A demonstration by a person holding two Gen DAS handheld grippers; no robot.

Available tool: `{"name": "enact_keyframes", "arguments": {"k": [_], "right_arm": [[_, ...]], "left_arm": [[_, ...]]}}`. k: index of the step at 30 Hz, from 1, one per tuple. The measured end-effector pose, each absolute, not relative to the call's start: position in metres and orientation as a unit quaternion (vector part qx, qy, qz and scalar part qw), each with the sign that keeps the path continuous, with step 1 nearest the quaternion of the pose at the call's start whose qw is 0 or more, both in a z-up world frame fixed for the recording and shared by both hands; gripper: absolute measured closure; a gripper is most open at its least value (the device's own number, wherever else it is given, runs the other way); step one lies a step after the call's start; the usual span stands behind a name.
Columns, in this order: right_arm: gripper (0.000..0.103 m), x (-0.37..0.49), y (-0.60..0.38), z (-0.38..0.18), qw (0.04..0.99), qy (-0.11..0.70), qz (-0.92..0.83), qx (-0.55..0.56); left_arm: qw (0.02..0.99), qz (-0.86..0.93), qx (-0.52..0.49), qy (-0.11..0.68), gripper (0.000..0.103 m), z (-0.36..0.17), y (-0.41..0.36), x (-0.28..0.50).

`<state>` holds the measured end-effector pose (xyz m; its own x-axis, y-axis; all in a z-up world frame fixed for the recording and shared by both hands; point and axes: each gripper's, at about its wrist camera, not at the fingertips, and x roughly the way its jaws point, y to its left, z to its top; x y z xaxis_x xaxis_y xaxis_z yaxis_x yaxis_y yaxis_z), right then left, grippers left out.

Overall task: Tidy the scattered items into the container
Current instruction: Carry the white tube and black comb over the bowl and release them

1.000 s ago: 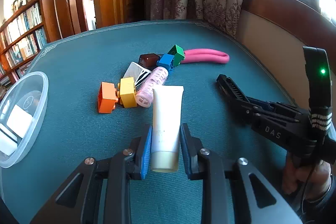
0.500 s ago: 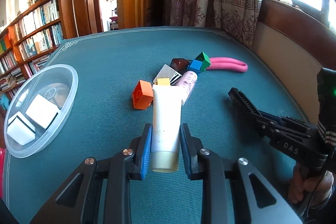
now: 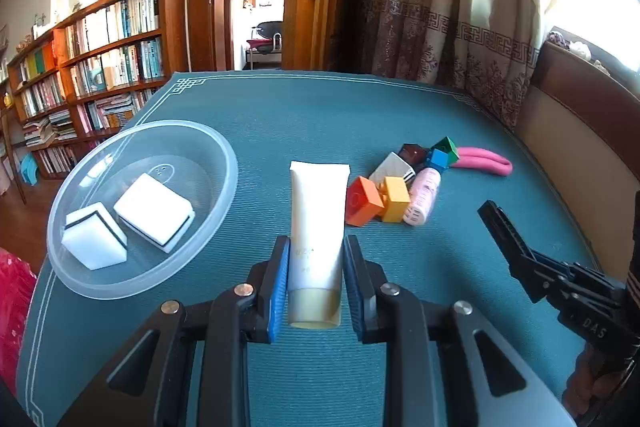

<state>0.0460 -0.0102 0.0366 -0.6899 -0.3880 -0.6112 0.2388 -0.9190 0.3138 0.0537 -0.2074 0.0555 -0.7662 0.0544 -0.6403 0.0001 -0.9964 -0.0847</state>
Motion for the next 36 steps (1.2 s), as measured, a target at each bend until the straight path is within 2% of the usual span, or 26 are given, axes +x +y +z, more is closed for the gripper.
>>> {"name": "enact_keyframes", "arguments": {"k": [21,36], "right_arm": [[0.074,0.027,-0.094,0.064,0.21,-0.079,-0.91,0.347],[0.074,0.005,-0.163,0.066,0.246,-0.047,-0.9,0.358]], "left_arm": [[-0.06,0.95,-0.294,-0.083,0.073,0.075,-0.32,0.048],[-0.087,0.94,-0.314,-0.098,0.073,0.054,-0.374,0.015]]}}
